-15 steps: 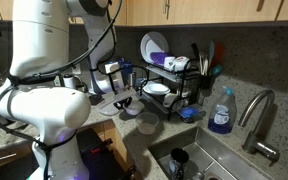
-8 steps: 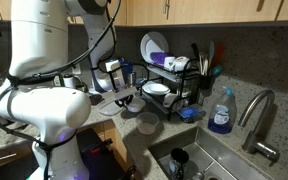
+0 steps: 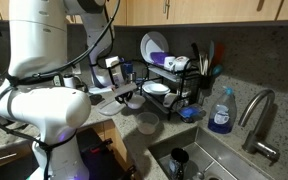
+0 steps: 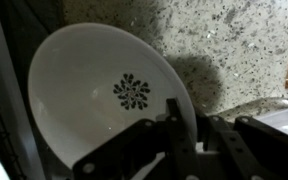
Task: Pick the white bowl on the counter and place it in the dish rack
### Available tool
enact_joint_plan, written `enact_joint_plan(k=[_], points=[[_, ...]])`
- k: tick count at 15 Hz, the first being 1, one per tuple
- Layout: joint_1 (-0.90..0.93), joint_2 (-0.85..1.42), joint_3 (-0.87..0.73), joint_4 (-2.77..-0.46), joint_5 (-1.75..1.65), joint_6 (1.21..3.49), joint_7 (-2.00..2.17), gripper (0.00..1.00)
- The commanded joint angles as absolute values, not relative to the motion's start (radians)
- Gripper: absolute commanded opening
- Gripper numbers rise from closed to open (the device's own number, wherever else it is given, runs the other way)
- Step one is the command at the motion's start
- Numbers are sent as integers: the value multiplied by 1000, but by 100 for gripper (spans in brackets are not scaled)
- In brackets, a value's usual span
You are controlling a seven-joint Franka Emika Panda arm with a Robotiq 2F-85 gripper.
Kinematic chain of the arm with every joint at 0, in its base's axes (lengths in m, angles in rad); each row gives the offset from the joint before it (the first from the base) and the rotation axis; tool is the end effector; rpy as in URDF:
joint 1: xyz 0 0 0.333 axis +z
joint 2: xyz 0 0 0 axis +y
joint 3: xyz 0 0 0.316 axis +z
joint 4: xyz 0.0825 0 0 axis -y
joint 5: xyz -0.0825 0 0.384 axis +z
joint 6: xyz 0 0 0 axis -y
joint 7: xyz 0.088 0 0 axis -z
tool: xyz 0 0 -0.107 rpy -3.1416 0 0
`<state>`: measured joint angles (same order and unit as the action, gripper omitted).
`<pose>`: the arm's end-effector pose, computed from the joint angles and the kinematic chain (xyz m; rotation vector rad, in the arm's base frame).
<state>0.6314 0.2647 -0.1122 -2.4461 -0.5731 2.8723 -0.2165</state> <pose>0.4143 0.2699 0.2067 2.3482 1.7560 0.2673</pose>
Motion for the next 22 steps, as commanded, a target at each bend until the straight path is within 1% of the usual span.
enact_joint_plan(k=[1, 4, 7, 19, 20, 22], points=[[524, 216, 17, -2395, -560, 2734, -255, 3], [439, 213, 111, -2342, -553, 2657, -265, 3], [387, 217, 158, -2300, -556, 2617, -264, 3], [321, 242, 180, -2239, -570, 2647, -233, 3], [320, 243, 180, -2237, -570, 2647, -233, 11], [321, 251, 179, -2238, -570, 2647, -232, 11]])
